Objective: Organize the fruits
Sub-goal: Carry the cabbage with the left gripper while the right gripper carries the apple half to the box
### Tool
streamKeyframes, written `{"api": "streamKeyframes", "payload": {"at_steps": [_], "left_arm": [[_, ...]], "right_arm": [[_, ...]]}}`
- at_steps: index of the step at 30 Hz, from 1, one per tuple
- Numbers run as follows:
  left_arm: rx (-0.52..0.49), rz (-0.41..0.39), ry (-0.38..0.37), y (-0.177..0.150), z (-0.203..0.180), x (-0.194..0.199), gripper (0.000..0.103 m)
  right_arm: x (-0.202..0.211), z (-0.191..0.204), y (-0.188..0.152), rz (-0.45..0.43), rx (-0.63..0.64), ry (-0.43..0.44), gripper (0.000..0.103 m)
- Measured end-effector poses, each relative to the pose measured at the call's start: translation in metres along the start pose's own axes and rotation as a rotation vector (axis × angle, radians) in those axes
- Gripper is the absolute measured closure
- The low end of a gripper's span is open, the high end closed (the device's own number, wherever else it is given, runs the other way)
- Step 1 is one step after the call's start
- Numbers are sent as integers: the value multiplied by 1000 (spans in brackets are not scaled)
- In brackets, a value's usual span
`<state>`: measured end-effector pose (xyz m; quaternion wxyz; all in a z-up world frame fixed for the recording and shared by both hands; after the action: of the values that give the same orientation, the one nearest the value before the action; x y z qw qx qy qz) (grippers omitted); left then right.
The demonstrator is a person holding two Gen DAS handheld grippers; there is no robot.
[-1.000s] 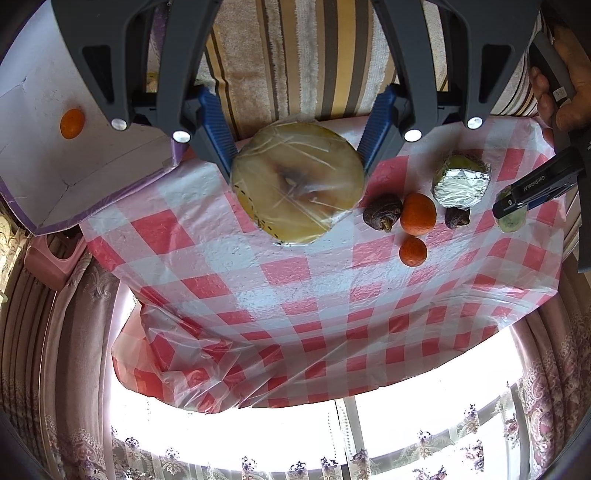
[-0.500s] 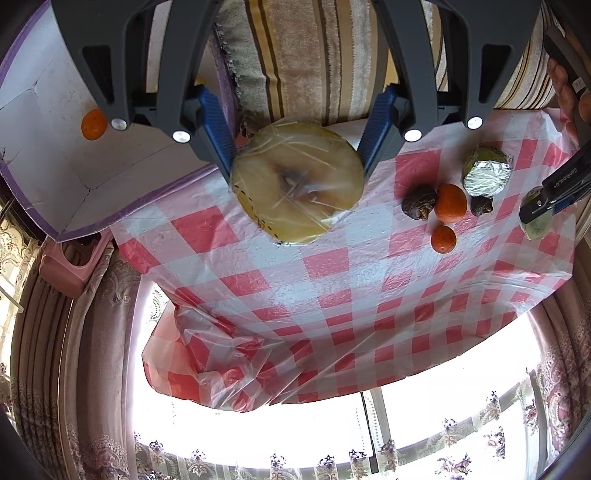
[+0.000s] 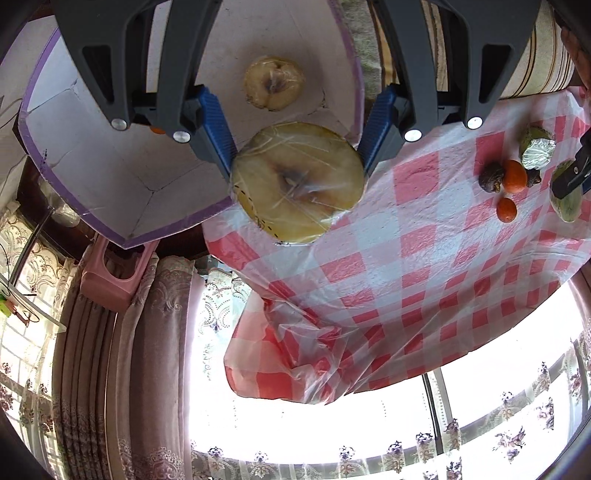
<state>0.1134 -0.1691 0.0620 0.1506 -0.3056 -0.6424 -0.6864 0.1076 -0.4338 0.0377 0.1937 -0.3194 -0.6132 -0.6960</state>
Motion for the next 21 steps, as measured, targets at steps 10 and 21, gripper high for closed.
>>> {"api": "streamKeyframes", "payload": {"at_steps": [10, 21], "left_arm": [[-172, 71, -273, -3, -121, -22, 46], [-345, 325, -510, -58, -226, -66, 46]], "right_arm": [[-13, -67, 1, 35, -48, -122, 39], [-49, -110, -17, 186, -27, -214, 39]]}}
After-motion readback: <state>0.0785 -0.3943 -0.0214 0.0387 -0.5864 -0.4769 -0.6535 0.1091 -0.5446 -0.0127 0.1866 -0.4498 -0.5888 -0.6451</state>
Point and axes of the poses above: each gripper's, at about its wrist camera, not at the fingertips, and x roughly against the way its jaws point, z to its left, y to its top, the point moved 4 cm from there along -x, roughly the way its jaws point, and after that the axes turned 3 degrees about -y, right-handed, at the moved point
